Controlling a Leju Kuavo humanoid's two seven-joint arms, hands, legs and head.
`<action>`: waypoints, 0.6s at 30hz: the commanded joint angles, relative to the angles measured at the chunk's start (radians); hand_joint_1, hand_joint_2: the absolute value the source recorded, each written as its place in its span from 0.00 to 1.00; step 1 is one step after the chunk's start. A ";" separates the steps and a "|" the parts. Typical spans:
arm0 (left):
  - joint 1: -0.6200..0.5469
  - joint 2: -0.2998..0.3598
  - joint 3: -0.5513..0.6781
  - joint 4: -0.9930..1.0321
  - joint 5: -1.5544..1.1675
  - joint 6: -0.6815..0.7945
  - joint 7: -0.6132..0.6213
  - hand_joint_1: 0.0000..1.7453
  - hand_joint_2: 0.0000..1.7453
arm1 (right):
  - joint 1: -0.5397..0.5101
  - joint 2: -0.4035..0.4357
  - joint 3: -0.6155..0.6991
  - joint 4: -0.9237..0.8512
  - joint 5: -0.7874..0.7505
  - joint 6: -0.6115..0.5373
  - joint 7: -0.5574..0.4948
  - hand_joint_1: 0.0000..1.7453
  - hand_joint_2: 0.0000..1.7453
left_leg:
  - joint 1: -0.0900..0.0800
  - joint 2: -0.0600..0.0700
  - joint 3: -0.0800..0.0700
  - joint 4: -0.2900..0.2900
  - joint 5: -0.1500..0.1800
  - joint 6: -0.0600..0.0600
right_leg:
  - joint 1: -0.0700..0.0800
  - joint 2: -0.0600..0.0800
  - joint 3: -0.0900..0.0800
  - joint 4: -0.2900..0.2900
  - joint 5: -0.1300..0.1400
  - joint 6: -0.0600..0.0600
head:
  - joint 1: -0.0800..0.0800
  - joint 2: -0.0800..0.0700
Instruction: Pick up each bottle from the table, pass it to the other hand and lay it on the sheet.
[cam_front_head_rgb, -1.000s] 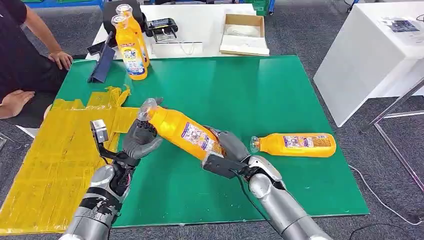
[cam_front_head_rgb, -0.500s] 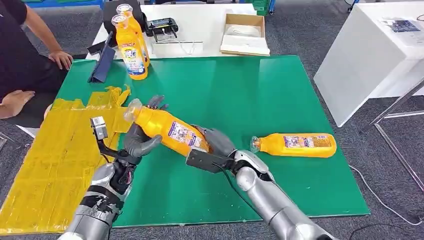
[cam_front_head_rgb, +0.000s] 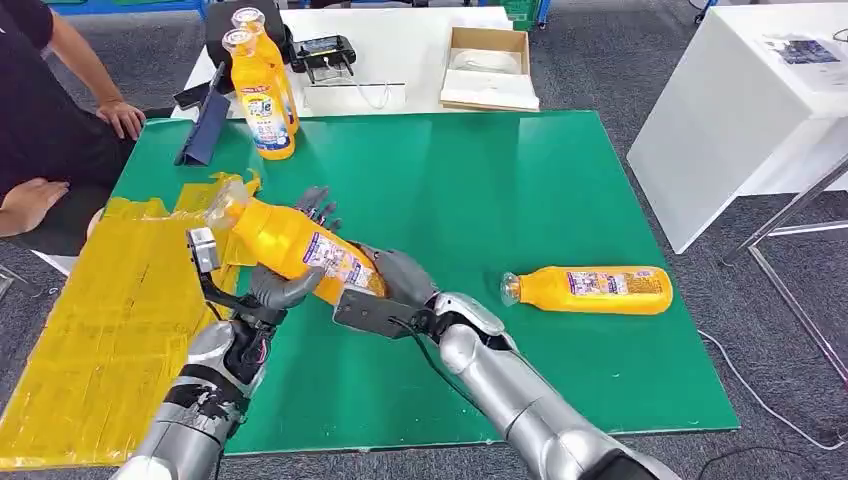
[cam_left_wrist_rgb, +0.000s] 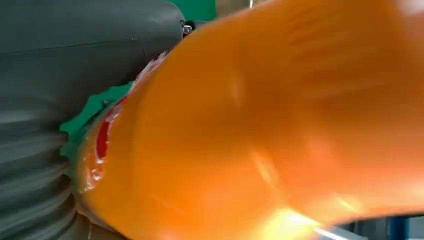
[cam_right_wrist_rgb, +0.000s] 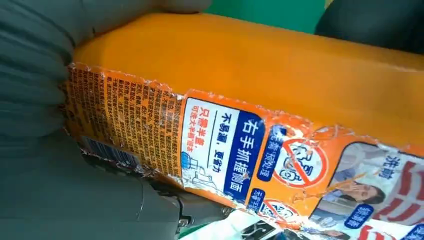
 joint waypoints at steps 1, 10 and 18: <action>-0.068 -0.009 -0.039 0.070 -0.023 0.004 -0.003 0.00 1.00 | -0.057 0.021 0.114 0.087 -0.007 0.022 0.018 1.00 1.00 | 0.000 -0.007 0.002 -0.001 0.001 0.000 | -0.001 -0.001 0.003 0.000 -0.001 -0.001 | 0.000 0.000; -0.078 -0.010 -0.043 0.077 -0.051 0.014 -0.011 0.00 1.00 | -0.083 0.021 0.161 0.085 -0.050 0.024 0.033 1.00 1.00 | 0.000 -0.006 0.001 0.000 0.001 0.000 | 0.000 -0.001 0.002 0.000 -0.001 0.000 | 0.000 0.000; -0.054 -0.019 -0.019 0.022 -0.057 0.010 -0.037 1.00 1.00 | -0.103 0.021 0.231 0.117 -0.120 0.010 0.049 1.00 1.00 | 0.000 -0.006 0.002 0.000 0.001 0.000 | 0.000 -0.001 0.002 0.000 -0.001 0.000 | 0.000 0.000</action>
